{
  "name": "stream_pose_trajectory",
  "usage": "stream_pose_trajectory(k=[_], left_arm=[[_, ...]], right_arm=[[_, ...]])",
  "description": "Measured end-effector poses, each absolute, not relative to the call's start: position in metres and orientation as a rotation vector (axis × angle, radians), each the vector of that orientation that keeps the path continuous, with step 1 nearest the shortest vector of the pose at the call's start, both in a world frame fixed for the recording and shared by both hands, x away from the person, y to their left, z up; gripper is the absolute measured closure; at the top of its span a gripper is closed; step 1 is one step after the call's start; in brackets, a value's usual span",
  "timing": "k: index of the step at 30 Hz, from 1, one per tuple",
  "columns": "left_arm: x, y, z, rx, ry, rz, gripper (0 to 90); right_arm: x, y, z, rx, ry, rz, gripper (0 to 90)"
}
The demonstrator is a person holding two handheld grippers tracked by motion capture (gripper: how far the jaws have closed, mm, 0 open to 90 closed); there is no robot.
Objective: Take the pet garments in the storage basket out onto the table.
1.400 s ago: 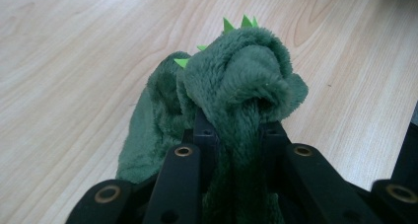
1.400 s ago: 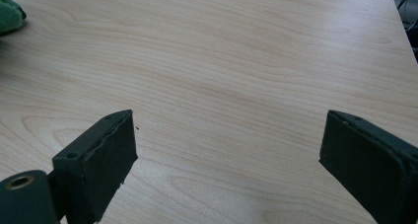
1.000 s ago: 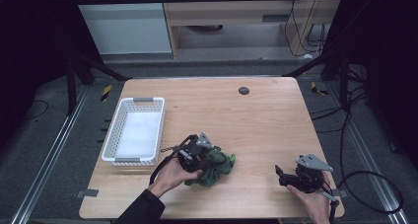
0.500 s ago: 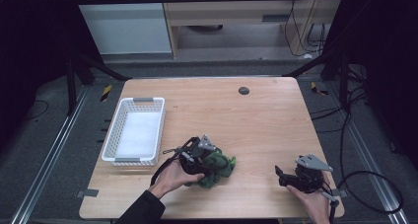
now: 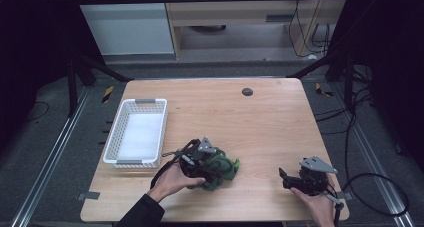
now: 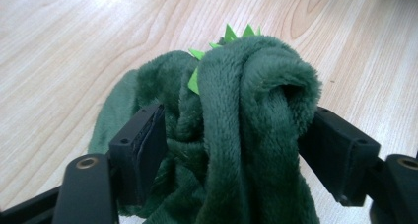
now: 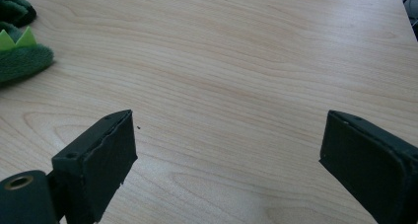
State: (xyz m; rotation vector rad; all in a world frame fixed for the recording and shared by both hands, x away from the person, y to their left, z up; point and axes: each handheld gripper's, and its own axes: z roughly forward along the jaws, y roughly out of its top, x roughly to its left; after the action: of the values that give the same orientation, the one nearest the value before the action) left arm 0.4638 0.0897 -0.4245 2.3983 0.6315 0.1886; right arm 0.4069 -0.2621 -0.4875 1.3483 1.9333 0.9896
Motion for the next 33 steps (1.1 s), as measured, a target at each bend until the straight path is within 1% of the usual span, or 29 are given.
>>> stream_pose_trajectory(k=[11,20,27,33], left_arm=[[0.457,0.105,-0.414,2.335,0.63,0.205,20.4],[0.45,0.117,-0.41,2.29,0.643,0.235,19.8],[0.444,0.131,-0.413,2.234,0.692,0.26,20.2],[0.44,0.148,-0.415,2.164,0.761,0.308,20.9]], right_arm=[[0.407,-0.262,-0.488,1.351,1.936,0.988,6.8],[0.407,-0.262,-0.488,1.351,1.936,0.985,6.7],[0.407,-0.262,-0.488,1.352,1.936,0.984,6.7],[0.407,-0.261,-0.488,1.358,1.938,0.985,6.7]])
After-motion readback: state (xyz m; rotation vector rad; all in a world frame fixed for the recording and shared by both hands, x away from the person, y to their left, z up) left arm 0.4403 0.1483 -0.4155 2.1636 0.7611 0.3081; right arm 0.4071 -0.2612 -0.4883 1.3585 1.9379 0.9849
